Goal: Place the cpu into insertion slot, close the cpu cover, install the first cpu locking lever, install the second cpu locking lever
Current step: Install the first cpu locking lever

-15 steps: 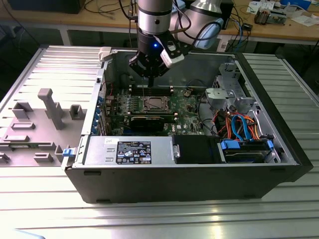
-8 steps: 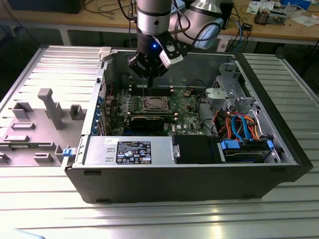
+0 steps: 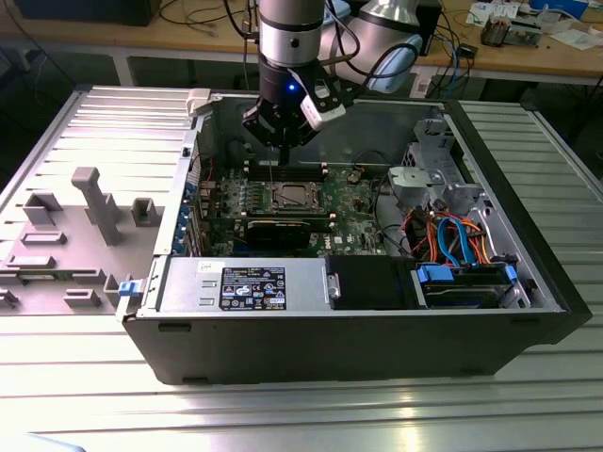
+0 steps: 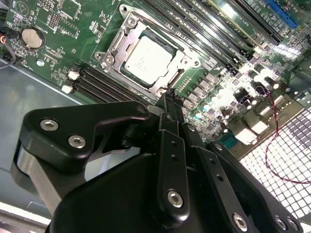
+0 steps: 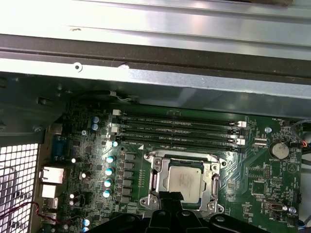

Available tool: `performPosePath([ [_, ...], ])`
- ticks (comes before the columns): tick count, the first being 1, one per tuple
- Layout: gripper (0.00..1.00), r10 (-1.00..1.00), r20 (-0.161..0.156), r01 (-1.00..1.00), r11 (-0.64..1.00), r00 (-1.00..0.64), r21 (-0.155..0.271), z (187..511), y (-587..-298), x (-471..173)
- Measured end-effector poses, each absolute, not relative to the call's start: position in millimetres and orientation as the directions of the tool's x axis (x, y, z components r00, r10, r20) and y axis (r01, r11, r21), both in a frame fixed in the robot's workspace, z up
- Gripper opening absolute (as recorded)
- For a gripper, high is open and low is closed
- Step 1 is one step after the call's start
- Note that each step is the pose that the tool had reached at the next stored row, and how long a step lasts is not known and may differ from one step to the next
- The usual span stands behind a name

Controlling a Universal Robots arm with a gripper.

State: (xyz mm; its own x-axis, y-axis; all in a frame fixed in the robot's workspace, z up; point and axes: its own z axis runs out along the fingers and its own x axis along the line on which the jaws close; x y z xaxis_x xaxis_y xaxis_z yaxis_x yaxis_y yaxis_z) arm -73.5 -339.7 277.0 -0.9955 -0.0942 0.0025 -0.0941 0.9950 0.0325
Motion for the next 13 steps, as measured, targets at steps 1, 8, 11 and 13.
performPosePath([
  [1, 0.11, -0.094, 0.002, -0.094, 0.995, -0.996, 0.032, 277, -340, -74],
  [8, 0.11, -0.086, 0.002, -0.086, 0.996, -0.996, 0.033, 276, -340, -88],
  [11, 0.11, -0.083, 0.002, -0.083, 0.996, -0.997, 0.033, 276, -340, -94],
  [13, 0.11, -0.082, 0.002, -0.082, 0.996, -0.997, 0.033, 276, -340, -97],
])
